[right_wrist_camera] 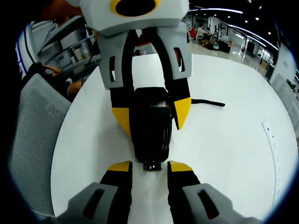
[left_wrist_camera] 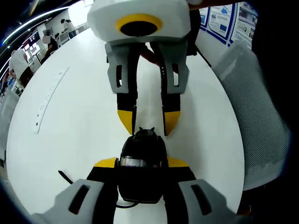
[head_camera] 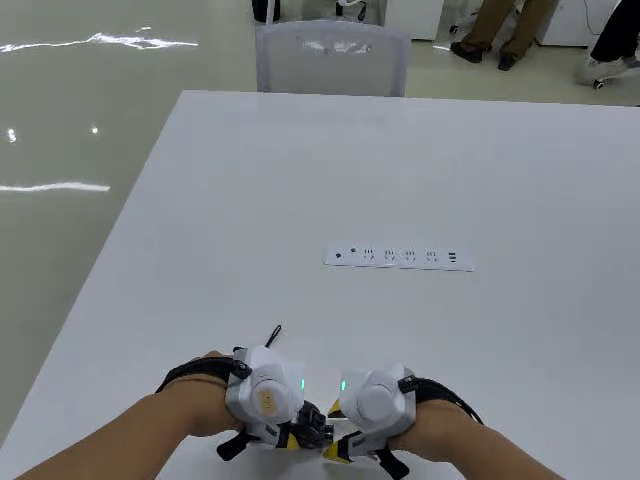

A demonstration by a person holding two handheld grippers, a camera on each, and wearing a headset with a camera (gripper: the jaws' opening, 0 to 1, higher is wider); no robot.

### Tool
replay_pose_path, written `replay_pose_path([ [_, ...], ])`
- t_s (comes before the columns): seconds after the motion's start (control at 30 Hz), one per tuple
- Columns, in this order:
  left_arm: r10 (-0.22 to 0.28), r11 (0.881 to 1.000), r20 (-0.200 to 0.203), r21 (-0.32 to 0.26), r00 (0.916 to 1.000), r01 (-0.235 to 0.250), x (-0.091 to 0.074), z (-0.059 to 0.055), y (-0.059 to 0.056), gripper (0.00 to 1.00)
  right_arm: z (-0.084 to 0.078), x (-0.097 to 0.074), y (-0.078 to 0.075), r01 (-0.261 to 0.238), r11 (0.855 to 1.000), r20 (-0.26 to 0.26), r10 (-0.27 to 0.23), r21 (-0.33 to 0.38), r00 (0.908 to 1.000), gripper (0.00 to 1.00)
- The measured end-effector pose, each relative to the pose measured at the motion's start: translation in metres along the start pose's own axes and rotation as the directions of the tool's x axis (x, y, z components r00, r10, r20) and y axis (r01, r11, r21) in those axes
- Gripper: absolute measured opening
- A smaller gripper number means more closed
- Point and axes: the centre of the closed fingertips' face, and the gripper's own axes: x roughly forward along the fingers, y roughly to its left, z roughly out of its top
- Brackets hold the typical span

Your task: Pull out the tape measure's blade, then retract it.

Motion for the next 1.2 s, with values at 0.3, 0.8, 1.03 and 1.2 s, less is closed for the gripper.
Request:
replay_pose_path([
  [0.3, 0.005, 1.0, 0.018, -0.004, 0.9998, -0.005, 0.0, 0.0, 0.0, 0.32, -0.004, 0.007, -0.002, 0.002, 1.0, -0.097, -0.003, -0.019, 0.9953, 0.17],
  [0.8, 0.013, 1.0, 0.027, -0.016, 0.9995, -0.013, 0.0, 0.001, 0.002, 0.32, -0.004, 0.01, -0.006, 0.028, 0.999, -0.137, -0.03, -0.017, 0.9902, 0.15],
  [1.03, 0.02, 1.0, 0.03, -0.018, 0.9994, -0.02, 0.0, 0.002, 0.002, 0.32, -0.007, 0.01, -0.006, 0.027, 1.0, -0.168, -0.029, -0.016, 0.9853, 0.12],
  [1.2, 0.021, 1.0, 0.035, -0.018, 0.9992, -0.021, 0.0, 0.001, 0.002, 0.32, -0.009, 0.009, -0.005, 0.024, 0.999, -0.191, -0.028, -0.024, 0.9811, 0.11],
])
